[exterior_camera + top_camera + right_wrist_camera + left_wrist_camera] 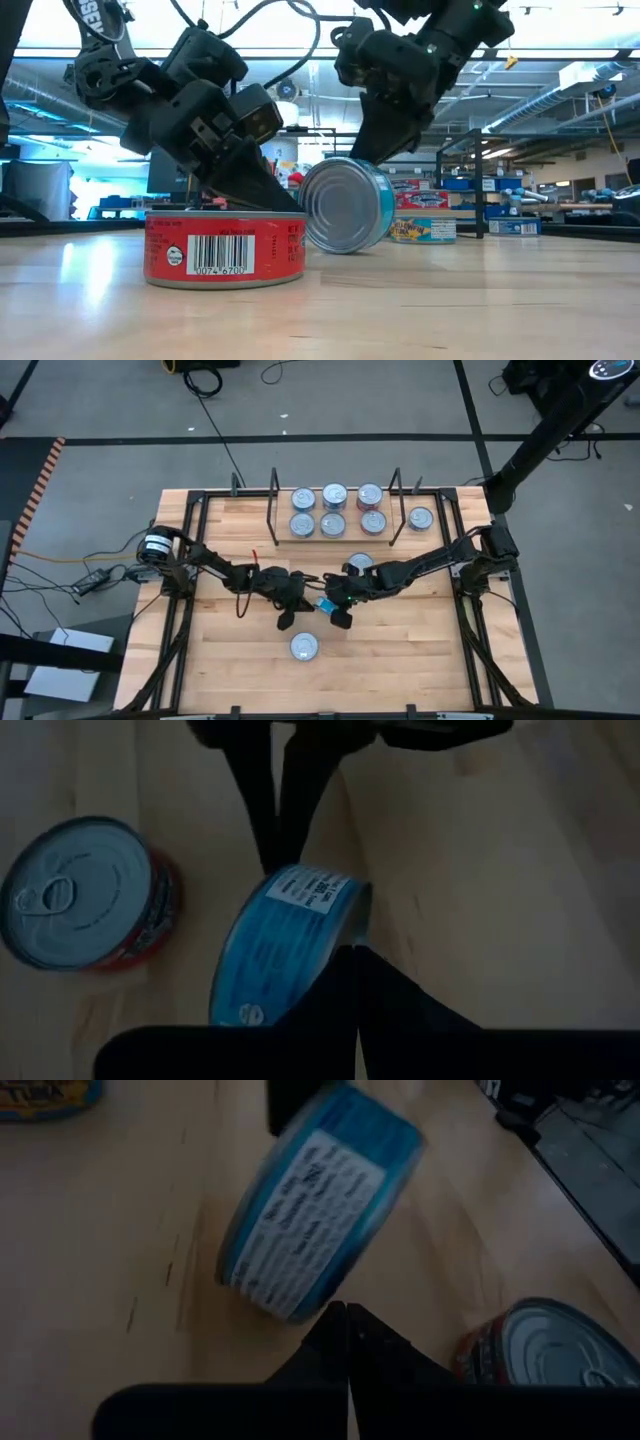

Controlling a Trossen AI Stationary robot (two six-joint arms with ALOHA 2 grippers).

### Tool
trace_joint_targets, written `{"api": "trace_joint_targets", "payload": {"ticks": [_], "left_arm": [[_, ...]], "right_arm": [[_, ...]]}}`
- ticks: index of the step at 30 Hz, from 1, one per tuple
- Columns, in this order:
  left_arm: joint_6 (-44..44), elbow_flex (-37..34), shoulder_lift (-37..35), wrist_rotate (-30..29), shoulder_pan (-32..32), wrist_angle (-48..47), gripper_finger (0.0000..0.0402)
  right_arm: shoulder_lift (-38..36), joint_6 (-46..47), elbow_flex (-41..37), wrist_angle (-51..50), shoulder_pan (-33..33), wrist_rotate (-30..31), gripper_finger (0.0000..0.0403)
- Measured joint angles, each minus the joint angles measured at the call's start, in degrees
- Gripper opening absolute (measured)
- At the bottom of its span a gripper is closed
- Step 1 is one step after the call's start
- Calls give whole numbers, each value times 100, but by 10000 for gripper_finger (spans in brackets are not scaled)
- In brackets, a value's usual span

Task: Stack canned seafood by type on shelf
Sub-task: Stack the yellow-blue tuna can on top of the yellow-blue tuna can on the shelf

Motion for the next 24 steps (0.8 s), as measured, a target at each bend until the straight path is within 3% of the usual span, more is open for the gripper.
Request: {"api": "trace_joint_targets", "payload": {"ticks": [8, 16, 24], "left_arm": [[24, 2, -369, 212, -7, -267, 10], [312, 9, -1384, 208, 4, -1688, 67], [318, 300, -1637, -22, 4, -1907, 139]], "right_arm": [[-513, 46, 0, -189, -15, -17, 10], [-1079, 327, 0, -408, 10, 15, 11], [-1356, 420, 0, -828, 264, 12, 11]]}}
